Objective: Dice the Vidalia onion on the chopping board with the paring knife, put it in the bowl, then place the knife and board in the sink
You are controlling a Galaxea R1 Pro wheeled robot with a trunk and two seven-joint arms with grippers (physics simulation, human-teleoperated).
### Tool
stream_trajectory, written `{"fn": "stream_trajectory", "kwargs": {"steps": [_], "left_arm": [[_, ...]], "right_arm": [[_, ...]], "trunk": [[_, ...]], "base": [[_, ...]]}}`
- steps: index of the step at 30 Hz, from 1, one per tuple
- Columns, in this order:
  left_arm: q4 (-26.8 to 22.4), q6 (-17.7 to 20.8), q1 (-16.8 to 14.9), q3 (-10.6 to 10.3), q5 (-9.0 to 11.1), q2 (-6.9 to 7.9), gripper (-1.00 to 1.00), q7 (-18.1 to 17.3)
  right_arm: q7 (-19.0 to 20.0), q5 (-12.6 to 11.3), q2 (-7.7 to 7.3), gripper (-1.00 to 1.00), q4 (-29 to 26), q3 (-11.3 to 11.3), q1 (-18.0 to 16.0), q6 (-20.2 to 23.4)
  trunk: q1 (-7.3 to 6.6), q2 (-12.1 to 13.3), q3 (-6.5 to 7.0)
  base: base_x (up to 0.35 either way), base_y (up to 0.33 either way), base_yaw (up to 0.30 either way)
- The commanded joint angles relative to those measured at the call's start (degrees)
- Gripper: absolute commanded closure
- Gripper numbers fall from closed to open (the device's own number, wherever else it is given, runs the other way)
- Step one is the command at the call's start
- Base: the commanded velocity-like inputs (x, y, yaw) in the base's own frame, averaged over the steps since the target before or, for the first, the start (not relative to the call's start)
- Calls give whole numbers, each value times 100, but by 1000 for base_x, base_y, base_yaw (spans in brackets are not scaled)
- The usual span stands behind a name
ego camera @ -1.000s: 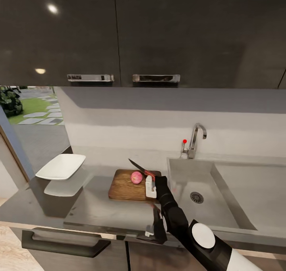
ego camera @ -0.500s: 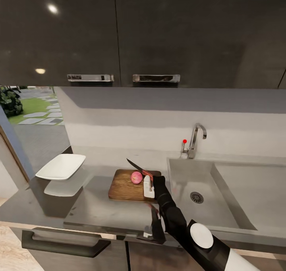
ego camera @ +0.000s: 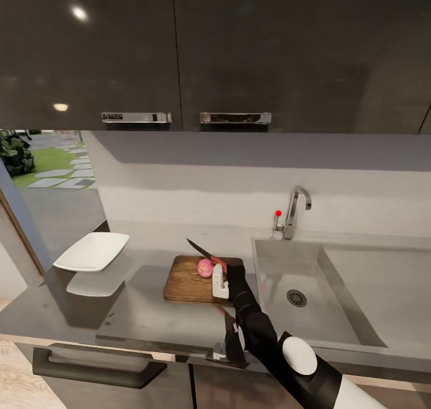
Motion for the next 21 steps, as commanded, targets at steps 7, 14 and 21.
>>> {"fn": "stream_trajectory", "kwargs": {"steps": [7,14,21], "left_arm": [[25,-31,-11,-23,-49,-3,-100,54],[25,-31,-11,-23,-49,-3,-100,54],[25,-31,-11,-23,-49,-3,-100,54]], "right_arm": [[54,60,-10,100,53,24,-9,23],[54,60,-5,100,68,24,-9,21],[54,60,-2,100,70,24,-9,21]], "trunk": [[1,-6,-8],[1,-6,-8],[1,-6,-8]], "base": [[0,0,0],[0,0,0],[0,0,0]]}}
